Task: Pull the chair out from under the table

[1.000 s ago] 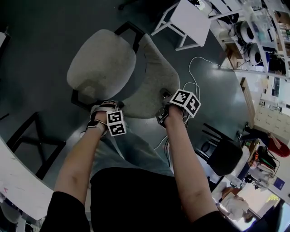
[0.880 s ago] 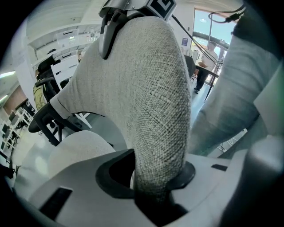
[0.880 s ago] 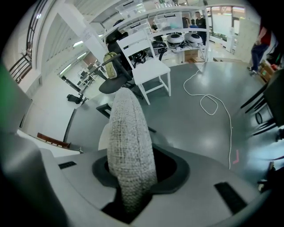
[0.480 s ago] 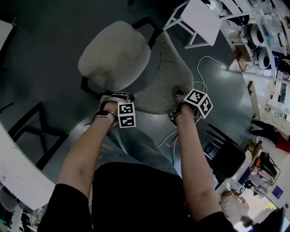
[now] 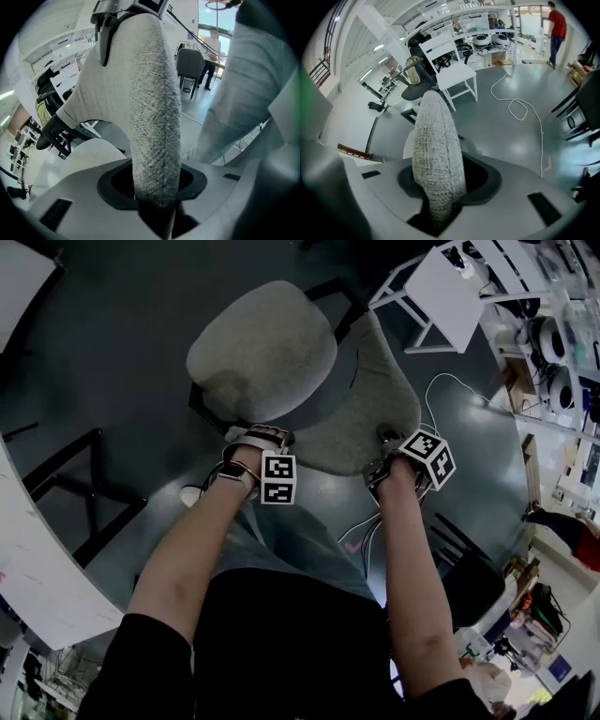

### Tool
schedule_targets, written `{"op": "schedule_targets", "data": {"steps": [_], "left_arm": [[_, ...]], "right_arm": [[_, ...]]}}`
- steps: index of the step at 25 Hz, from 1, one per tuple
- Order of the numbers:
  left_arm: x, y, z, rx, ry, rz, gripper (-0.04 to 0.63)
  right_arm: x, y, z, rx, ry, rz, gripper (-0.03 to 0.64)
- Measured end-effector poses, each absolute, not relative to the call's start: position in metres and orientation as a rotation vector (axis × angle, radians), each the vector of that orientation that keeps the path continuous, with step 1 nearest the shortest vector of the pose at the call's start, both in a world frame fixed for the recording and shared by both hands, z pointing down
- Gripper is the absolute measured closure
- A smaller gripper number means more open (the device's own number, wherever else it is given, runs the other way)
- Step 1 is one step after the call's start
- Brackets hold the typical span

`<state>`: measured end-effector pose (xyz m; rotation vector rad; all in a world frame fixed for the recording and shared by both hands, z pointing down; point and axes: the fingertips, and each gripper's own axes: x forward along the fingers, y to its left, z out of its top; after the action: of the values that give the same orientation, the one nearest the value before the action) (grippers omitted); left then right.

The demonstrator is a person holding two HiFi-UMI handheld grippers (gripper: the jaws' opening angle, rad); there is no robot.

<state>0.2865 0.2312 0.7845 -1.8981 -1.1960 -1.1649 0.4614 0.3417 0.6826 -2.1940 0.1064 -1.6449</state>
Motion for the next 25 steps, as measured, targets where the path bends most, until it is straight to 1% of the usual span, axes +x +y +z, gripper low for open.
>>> {"op": "schedule_targets", "data": {"steps": [3,8,9,12,14,25], "left_arm": [[0.282,0.229,0.784,-1.9,-1.192,-1.158,0.423],[0.28,0.222,0.767,-2.001,-1.162,-1.151,0.423],[0.28,0.222,0.763,-2.016,-1.155,-1.139,0.423],[0.281,0.213,0.75,-2.093,-1.106,-1.154,0.422],[0.28,0.205,0.74,-2.147,-1.072,-1.164,0.422],[0.248,0.122,0.693,-2.534,-0.698,-1.2,0.422]], "right_arm": [[0.46,0.342,0.685,-2.199,0.092,-1.648,0.494],[0.461,0.34,0.685,-2.182,0.094,-1.639,0.485],[0.461,0.34,0.683,-2.173,0.092,-1.625,0.471],[0.458,0.339,0.683,-2.132,0.095,-1.613,0.363],[0.456,0.338,0.681,-2.124,0.101,-1.632,0.337],[0.402,0.336,0.649,-2.082,0.093,-1.6,0.337]]}}
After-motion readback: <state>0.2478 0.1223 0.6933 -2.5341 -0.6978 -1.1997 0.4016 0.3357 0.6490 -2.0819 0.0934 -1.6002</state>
